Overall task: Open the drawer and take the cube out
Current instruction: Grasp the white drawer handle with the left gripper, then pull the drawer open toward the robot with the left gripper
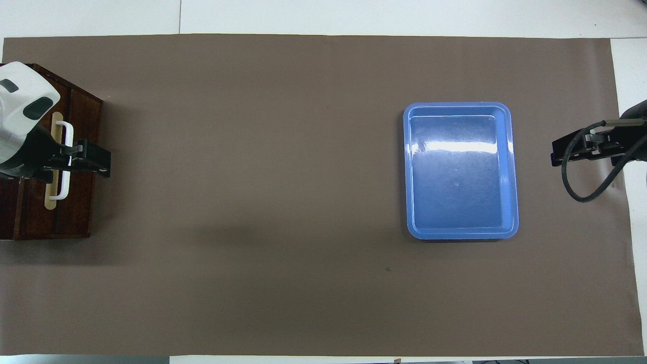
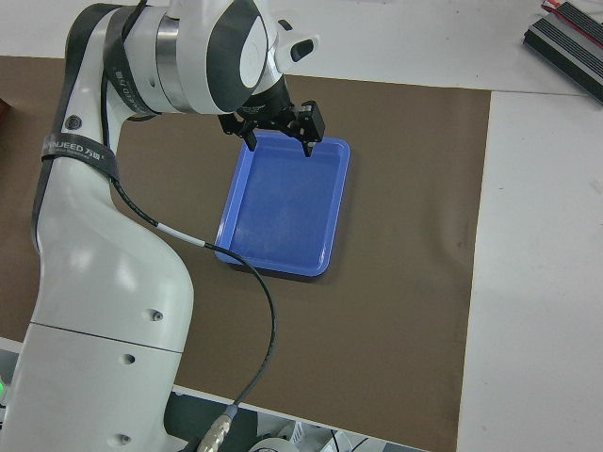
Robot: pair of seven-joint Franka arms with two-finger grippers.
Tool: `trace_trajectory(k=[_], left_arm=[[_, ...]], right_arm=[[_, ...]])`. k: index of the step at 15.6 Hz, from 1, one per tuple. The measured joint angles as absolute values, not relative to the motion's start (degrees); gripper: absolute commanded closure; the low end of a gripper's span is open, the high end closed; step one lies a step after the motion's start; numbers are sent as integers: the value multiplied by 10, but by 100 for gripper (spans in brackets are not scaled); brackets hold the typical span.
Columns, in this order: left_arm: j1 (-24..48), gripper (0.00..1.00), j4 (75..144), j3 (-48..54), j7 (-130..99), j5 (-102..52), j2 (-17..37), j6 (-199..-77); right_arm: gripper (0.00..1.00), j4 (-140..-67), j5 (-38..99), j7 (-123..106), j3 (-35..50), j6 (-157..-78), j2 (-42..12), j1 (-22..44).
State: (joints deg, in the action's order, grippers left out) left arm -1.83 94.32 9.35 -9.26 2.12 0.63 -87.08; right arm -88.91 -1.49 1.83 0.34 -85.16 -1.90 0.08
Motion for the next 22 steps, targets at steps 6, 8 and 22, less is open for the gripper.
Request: trace_trajectory(k=[6,8,22], left_arm=[[-18,0,943,92,-86,21,6,-872],[-18,0,943,92,-72,21,6,-883],[-20,0,1075,90,-7,220,58,-1170]], right_arm=[[0,-889,-15,18,4,-852,-19,1],[0,-889,-15,18,4,-852,-19,1],[0,-889,-15,15,4,-852,-19,-1]])
